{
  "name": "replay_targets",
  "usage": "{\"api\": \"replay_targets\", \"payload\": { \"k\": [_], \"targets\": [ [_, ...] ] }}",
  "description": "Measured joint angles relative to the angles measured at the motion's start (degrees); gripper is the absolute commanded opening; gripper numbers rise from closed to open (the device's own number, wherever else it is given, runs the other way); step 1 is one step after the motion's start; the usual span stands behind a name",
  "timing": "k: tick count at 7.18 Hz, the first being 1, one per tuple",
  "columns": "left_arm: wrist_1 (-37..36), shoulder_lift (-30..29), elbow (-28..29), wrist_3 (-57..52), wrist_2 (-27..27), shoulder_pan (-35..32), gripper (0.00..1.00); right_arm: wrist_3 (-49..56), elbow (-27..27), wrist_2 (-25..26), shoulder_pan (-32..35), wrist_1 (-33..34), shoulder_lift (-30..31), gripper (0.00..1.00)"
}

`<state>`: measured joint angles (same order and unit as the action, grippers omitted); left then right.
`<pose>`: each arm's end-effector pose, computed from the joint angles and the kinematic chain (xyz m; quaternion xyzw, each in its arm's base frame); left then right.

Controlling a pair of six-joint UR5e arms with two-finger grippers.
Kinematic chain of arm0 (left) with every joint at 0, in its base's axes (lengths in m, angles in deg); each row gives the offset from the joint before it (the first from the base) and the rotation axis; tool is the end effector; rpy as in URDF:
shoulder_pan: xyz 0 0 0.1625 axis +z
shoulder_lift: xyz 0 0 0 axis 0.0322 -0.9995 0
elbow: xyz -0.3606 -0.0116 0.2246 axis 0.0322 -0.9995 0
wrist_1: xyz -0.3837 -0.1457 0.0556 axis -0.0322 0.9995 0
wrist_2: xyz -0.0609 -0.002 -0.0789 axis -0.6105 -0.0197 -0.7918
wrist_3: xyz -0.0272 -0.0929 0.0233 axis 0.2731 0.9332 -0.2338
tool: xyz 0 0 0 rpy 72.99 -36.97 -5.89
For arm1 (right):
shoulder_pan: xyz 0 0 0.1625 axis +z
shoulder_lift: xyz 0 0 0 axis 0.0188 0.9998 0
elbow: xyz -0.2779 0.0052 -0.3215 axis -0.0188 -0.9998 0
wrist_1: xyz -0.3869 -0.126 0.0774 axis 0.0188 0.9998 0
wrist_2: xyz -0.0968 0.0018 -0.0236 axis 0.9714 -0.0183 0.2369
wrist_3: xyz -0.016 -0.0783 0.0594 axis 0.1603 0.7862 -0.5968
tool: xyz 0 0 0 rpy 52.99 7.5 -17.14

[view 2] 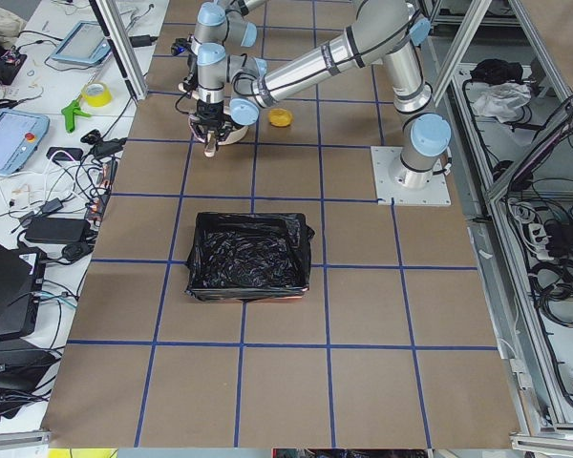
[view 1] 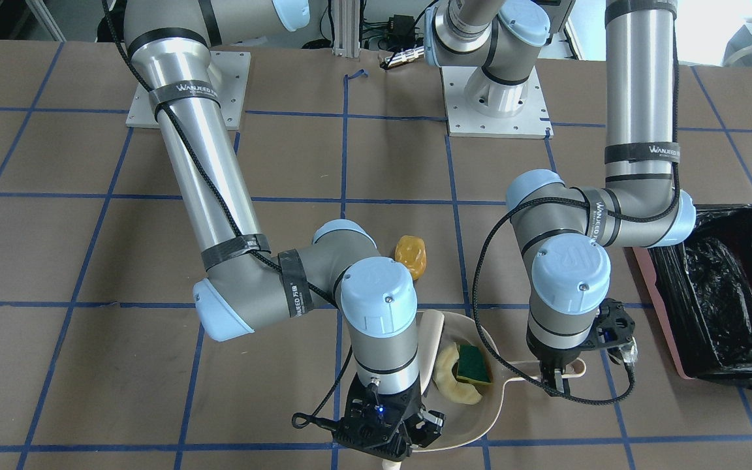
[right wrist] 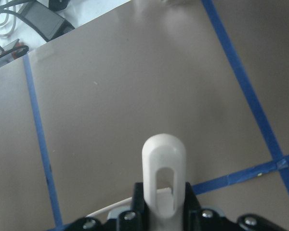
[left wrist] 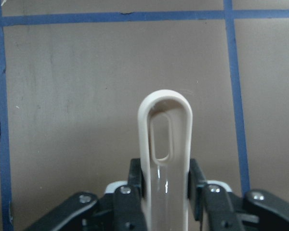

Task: Sweep and dump trash into bin
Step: 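Sweep the sponge and ring piece into the dustpan with the right gripper, then slide the dustpan toward the yellow ball with the left gripper while the right repositions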

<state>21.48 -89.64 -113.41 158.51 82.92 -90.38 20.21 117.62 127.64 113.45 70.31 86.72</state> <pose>-0.0896 -0.6721 0.2400 -0.6828 0.7151 -0.1395 0.0551 0.4432 -0.7254 0.2441 0.1763 0.9589 -0.1857 0.1224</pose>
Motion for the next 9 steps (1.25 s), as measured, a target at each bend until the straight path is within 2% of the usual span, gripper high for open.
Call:
{"api": "replay_targets", "payload": {
  "k": [2,3,5,7,9],
  "targets": [
    [0.0,0.1,0.0,-0.1,-0.3,0.0,0.0,1.8,0.2,-1.8,-0.1,-2.1,1.0,0.0],
    [0.0,0.1,0.0,-0.2,-0.4,0.0,0.0,4.0,0.4,-2.1,-1.2,-5.4,2.2,0.0],
    [-0.1,0.3,0.0,-0.7,-0.4,0.0,0.0,7.9,1.6,-3.3,-4.5,-16.9,7.7,0.0],
    [-0.1,1.7,0.0,-3.2,-1.7,0.5,0.0,8.8,8.4,-2.7,-6.2,-24.9,15.1,0.0],
    [0.5,3.5,-0.7,-8.2,-5.6,3.5,0.0,9.8,21.5,-0.3,-8.4,-24.0,23.8,0.0]
  ]
}}
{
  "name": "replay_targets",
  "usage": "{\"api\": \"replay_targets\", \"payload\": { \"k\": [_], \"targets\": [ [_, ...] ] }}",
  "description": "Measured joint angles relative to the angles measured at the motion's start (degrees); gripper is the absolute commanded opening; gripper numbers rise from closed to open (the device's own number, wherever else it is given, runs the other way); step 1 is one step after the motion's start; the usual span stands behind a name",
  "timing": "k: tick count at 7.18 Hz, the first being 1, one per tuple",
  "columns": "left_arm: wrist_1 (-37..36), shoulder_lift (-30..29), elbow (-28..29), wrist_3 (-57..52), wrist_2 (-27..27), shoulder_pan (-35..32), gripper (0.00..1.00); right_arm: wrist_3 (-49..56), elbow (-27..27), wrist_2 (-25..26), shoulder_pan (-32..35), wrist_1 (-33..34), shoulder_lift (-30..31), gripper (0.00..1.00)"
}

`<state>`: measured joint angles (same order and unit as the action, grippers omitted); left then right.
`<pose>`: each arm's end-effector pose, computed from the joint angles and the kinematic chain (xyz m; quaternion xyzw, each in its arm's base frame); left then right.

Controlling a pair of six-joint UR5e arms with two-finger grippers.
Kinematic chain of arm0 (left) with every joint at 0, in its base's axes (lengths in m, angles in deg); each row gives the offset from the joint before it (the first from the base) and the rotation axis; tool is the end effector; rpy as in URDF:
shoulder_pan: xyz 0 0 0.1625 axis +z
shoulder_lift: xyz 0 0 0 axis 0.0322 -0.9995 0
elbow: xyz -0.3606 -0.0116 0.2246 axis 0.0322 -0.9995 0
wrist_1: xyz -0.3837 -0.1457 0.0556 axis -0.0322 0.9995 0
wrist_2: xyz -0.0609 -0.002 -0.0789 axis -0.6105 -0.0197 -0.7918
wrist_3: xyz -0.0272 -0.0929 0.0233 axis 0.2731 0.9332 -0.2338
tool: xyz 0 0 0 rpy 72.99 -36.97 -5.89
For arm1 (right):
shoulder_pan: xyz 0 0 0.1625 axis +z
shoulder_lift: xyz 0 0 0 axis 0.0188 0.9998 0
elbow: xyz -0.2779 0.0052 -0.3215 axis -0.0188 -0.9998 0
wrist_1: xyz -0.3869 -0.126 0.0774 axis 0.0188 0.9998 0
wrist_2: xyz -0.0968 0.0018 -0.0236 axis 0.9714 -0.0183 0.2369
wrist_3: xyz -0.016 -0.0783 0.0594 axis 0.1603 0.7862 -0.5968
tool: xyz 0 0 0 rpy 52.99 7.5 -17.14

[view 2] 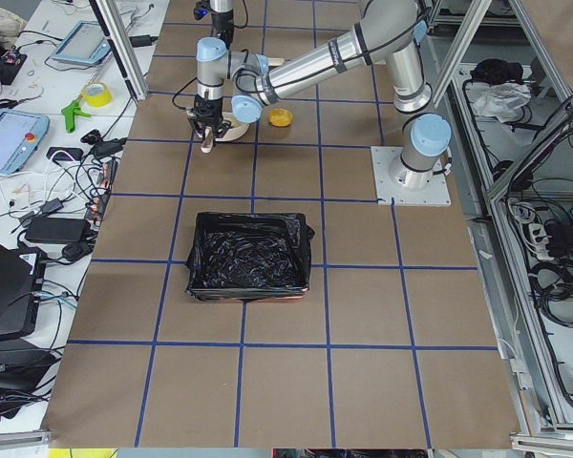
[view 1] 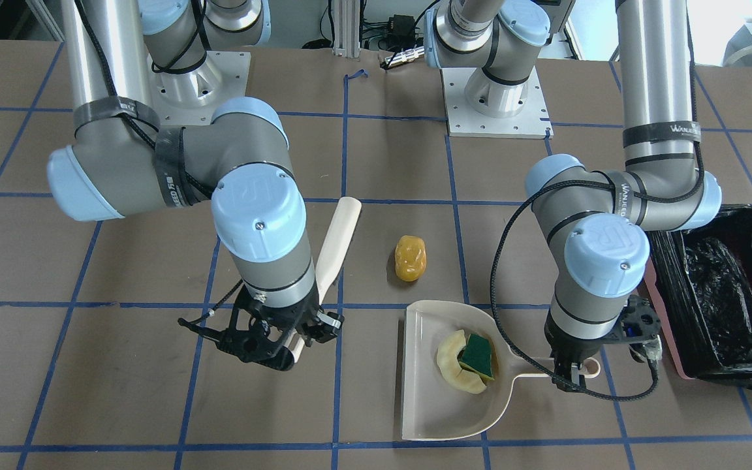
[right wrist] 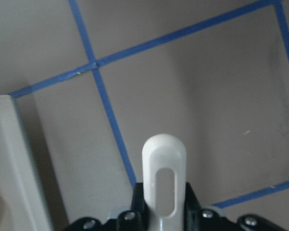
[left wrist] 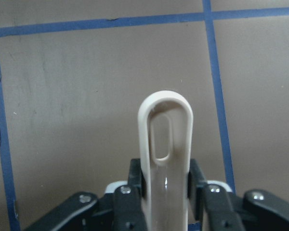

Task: Sweep and dump trash into bin
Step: 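Slide the dustpan toward the yellow ball with the left gripper while the right repositions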

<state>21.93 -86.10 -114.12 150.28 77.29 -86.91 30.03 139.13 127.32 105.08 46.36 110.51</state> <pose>-0.0591 -0.6676 0.2724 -0.6537 0.7467 -0.1216 0.0171 0.2960 -0.6319 0.3270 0.1686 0.9851 -0.0302 0.0188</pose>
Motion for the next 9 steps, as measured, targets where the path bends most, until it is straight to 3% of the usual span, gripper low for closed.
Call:
{"api": "replay_targets", "payload": {
  "k": [3,6,9],
  "targets": [
    [2.7,3.9,-3.5,-7.6,-2.5,5.7,0.0,0.8,16.6,2.6,-1.5,10.3,7.9,0.0],
    [1.8,10.4,-12.1,-10.5,-2.3,8.4,0.0,-4.1,19.9,3.2,1.8,13.0,9.3,0.0],
    [-10.1,16.5,-23.9,-10.8,0.2,8.6,0.0,-5.0,20.3,3.5,5.2,16.2,8.7,0.0]
  ]
}}
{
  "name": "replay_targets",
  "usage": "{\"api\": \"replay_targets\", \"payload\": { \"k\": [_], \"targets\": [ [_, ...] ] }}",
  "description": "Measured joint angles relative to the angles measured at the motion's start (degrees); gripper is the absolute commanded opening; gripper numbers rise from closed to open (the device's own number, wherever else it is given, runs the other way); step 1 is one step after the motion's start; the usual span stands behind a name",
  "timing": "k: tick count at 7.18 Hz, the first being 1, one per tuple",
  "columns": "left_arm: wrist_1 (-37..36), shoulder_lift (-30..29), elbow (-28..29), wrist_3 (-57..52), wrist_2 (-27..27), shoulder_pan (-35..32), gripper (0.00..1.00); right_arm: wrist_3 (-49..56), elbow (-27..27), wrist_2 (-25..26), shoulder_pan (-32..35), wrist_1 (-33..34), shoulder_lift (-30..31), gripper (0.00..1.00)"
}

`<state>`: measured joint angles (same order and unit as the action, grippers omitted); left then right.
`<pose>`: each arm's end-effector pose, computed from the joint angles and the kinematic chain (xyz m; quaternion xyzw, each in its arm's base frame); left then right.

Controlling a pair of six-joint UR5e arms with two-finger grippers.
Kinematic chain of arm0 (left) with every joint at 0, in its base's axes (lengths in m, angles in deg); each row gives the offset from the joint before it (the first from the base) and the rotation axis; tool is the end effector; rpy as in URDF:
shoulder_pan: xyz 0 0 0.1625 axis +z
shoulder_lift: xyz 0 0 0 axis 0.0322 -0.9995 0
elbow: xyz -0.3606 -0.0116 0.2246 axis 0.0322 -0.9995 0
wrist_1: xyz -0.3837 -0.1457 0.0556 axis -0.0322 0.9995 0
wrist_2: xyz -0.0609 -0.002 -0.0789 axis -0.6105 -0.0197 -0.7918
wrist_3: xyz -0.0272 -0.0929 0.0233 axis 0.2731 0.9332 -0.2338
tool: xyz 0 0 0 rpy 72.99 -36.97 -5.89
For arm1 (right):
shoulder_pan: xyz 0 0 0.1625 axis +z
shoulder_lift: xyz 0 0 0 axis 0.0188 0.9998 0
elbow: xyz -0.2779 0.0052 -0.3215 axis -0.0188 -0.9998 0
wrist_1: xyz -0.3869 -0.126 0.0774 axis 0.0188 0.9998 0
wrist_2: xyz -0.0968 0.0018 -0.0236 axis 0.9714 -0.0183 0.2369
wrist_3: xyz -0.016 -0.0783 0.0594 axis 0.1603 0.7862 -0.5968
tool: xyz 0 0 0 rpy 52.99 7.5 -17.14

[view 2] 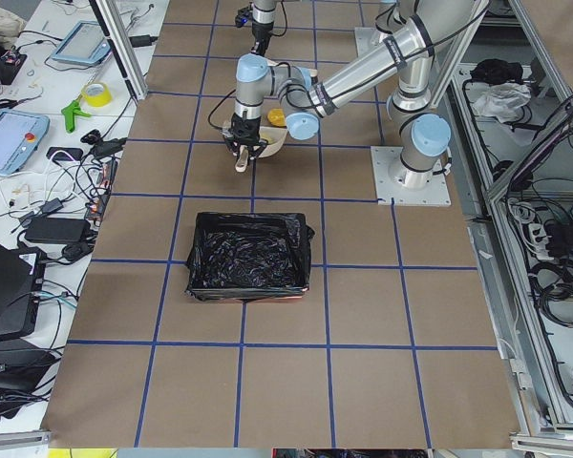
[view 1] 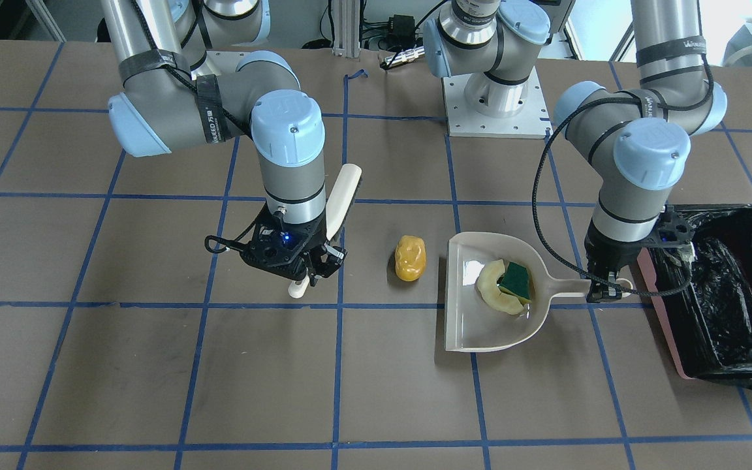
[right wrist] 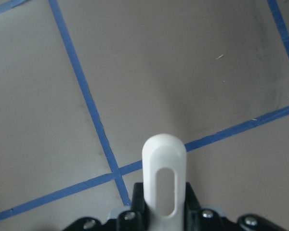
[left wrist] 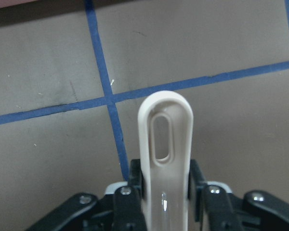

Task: Sweep and dump trash into bin
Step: 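Slide the dustpan toward the yellow ball with the left gripper while the right repositions, then sweep the yellow ball into the dustpan with the brush in the right gripper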

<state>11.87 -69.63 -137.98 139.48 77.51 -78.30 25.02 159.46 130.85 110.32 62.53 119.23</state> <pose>0.0096 -0.5348 0.2763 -0.6394 0.7557 -0.1384 0.0287 0.3193 -0.5259 0.2894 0.1682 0.9826 -0.0780 0.0136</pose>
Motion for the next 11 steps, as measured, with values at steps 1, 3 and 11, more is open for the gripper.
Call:
{"api": "replay_targets", "payload": {
  "k": [1,3,11],
  "targets": [
    [-3.0,1.6,-3.5,0.1,0.6,-0.1,0.0,1.5,0.0,0.0,0.4,2.0,-0.8,0.0],
    [-4.5,4.5,-8.3,1.7,1.9,-0.6,0.0,3.1,-0.8,-0.2,1.5,5.6,-3.0,0.0],
    [-3.0,5.6,-11.2,15.6,6.5,-7.9,0.0,1.4,-5.6,-0.4,4.5,11.8,-10.8,0.0]
  ]
}}
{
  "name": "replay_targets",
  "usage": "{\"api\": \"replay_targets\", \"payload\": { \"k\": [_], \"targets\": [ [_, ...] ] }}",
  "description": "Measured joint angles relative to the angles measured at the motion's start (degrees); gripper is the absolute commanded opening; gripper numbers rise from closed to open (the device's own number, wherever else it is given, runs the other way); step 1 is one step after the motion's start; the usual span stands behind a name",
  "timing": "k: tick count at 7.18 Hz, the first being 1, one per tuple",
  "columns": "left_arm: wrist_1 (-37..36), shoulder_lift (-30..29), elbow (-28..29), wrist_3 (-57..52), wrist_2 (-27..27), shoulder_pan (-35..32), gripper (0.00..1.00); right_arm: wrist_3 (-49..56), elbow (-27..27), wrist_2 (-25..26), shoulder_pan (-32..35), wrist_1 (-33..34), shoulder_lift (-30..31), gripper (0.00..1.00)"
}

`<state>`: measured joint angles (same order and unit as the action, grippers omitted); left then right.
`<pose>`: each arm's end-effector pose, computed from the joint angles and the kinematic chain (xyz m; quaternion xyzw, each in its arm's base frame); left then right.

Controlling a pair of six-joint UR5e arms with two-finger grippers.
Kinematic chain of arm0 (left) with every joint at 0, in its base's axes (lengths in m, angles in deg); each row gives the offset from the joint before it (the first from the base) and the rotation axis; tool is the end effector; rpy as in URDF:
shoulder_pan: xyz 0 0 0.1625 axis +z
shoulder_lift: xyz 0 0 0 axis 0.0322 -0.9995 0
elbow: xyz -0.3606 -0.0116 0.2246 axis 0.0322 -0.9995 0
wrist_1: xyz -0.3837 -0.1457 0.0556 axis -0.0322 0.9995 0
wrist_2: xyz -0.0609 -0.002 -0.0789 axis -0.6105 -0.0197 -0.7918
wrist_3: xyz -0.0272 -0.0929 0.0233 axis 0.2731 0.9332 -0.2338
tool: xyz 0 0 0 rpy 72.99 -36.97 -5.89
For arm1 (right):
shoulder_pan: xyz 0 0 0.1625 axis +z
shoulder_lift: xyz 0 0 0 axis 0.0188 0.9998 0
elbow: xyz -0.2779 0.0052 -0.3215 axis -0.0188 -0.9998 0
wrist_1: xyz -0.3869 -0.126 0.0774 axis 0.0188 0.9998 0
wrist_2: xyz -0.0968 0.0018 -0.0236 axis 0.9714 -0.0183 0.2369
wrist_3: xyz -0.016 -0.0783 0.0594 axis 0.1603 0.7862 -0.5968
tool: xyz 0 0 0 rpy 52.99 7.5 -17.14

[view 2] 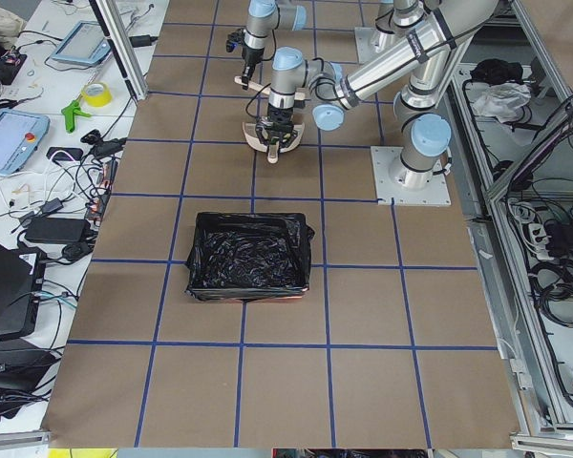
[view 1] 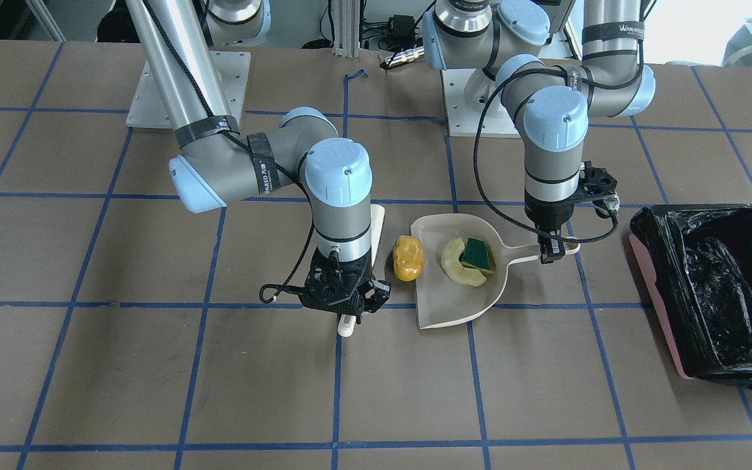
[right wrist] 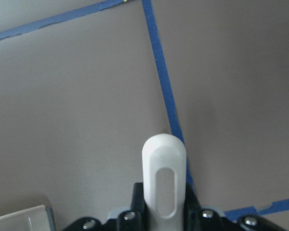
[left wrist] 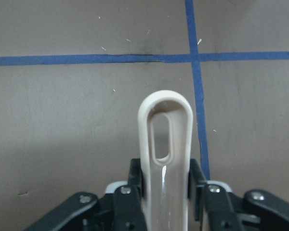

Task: Sweep and dump trash into bin
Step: 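Sweep the yellow ball into the dustpan with the brush in the right gripper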

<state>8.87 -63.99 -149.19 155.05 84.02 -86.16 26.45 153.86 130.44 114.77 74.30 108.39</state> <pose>-0.0595 -0.4614 0.2501 -0.6881 0.7058 -0.1579 0.0585 0.3850 -0.5566 0.2379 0.1179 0.9840 -0.1246 0.0475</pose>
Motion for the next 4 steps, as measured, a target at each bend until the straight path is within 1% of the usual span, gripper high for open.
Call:
{"api": "replay_targets", "payload": {
  "k": [4],
  "targets": [
    [0.0,-0.1,0.2,-0.1,0.0,0.1,0.0,-4.4,-4.8,0.2,2.5,1.5,-4.7,0.0]
  ]
}}
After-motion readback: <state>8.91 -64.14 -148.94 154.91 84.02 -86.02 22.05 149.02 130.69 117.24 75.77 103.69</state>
